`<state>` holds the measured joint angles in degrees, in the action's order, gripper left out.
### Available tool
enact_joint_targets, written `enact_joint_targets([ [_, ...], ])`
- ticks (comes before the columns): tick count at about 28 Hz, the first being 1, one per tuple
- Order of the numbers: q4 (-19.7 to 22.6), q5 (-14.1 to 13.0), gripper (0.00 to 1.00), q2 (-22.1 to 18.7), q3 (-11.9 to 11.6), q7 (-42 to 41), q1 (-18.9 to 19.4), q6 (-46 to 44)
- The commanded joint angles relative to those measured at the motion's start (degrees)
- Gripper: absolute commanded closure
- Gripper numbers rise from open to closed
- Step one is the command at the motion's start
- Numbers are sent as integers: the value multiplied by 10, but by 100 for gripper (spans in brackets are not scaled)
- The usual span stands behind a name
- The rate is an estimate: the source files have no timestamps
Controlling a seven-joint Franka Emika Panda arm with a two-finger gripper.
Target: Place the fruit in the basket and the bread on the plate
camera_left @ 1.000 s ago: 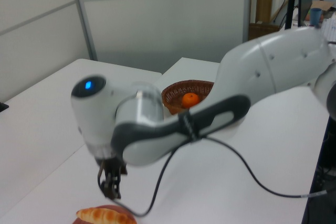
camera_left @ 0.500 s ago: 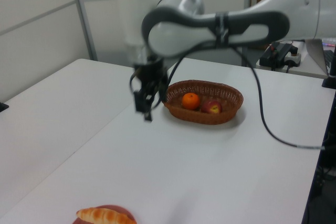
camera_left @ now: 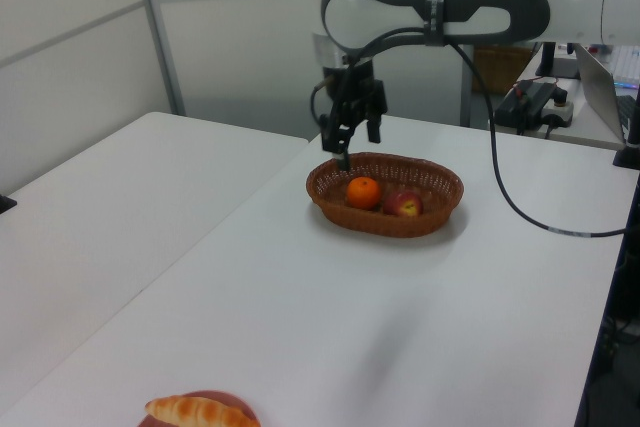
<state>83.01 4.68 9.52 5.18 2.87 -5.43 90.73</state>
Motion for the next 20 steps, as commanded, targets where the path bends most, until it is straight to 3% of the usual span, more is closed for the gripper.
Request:
enact_joint_targets([
  [1,11,-16,0,-6,1,-32,-31,-4],
  [9,11,-32,0,2,1,-95,-77,-1],
  [20,7,-46,0,2,1,-124,-95,2],
])
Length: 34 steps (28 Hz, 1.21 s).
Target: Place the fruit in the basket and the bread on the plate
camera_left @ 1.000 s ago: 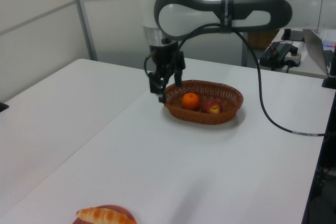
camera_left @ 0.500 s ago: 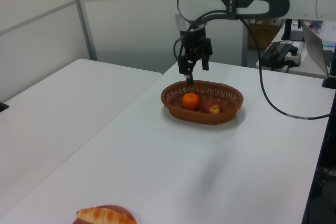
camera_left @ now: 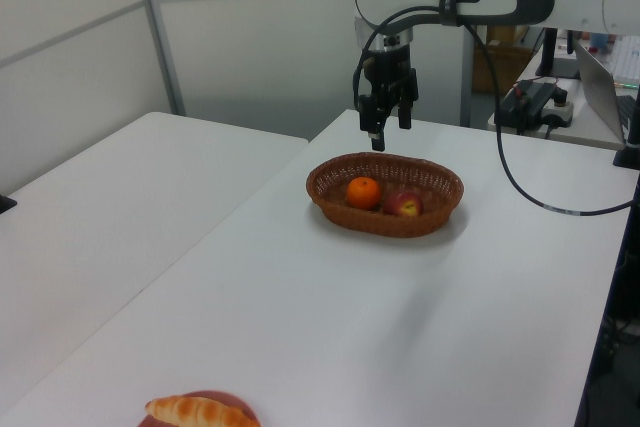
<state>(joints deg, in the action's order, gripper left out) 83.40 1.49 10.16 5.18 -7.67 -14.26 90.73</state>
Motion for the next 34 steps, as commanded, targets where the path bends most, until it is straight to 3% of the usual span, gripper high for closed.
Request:
enact_joint_targets([
  [1,3,-15,0,-5,1,-18,-9,1],
  [22,0,-5,0,-6,-3,-24,-26,1],
  [34,5,-13,0,-7,-3,-44,-42,-6],
])
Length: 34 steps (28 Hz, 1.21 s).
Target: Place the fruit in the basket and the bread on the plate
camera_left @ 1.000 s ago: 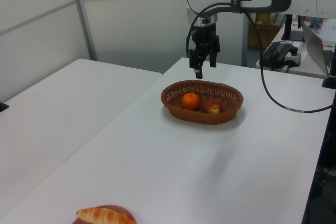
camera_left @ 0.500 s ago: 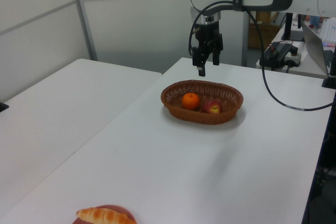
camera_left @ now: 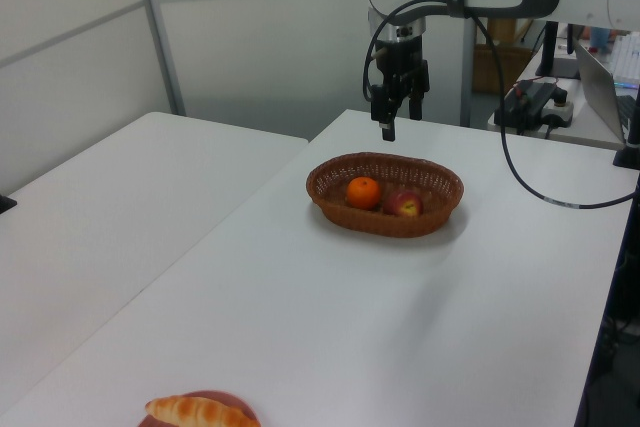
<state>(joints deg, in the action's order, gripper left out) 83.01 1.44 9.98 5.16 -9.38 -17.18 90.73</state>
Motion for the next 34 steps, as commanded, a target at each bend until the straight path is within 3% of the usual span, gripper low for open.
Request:
enact_joint_targets([
  [1,9,-13,0,-5,-3,-27,-15,-6],
  [8,3,-14,0,-6,-3,-44,-59,-2],
  [11,3,-15,0,-16,-2,-52,-60,-6],
  [16,4,-41,0,-25,-2,-64,-60,-8],
  [34,9,-40,0,-17,4,-73,-50,-20],
])
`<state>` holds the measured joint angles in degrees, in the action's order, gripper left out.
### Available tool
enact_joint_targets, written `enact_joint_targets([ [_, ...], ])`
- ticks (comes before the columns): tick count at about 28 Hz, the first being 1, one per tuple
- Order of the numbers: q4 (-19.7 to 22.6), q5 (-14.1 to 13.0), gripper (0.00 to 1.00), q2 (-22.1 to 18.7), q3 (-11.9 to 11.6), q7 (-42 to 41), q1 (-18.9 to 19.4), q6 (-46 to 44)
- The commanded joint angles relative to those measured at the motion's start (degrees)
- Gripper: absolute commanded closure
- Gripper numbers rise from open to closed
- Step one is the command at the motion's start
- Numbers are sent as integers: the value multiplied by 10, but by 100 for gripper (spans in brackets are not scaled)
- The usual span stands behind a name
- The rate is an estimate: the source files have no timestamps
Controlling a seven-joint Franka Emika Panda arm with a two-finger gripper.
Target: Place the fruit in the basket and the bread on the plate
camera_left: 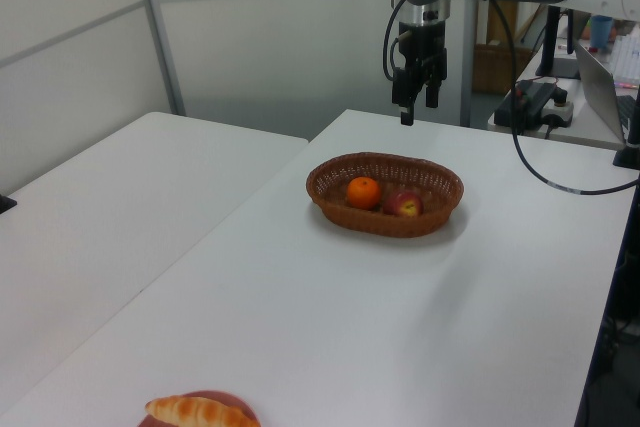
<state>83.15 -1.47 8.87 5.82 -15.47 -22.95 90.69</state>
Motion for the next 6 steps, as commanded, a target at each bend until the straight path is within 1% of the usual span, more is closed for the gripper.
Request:
enact_joint_targets([
  [1,7,-10,0,-6,-3,-12,10,-20],
  [3,7,-5,0,-5,-3,-11,12,-17],
  [6,4,-4,0,-6,-3,-11,12,-17],
])
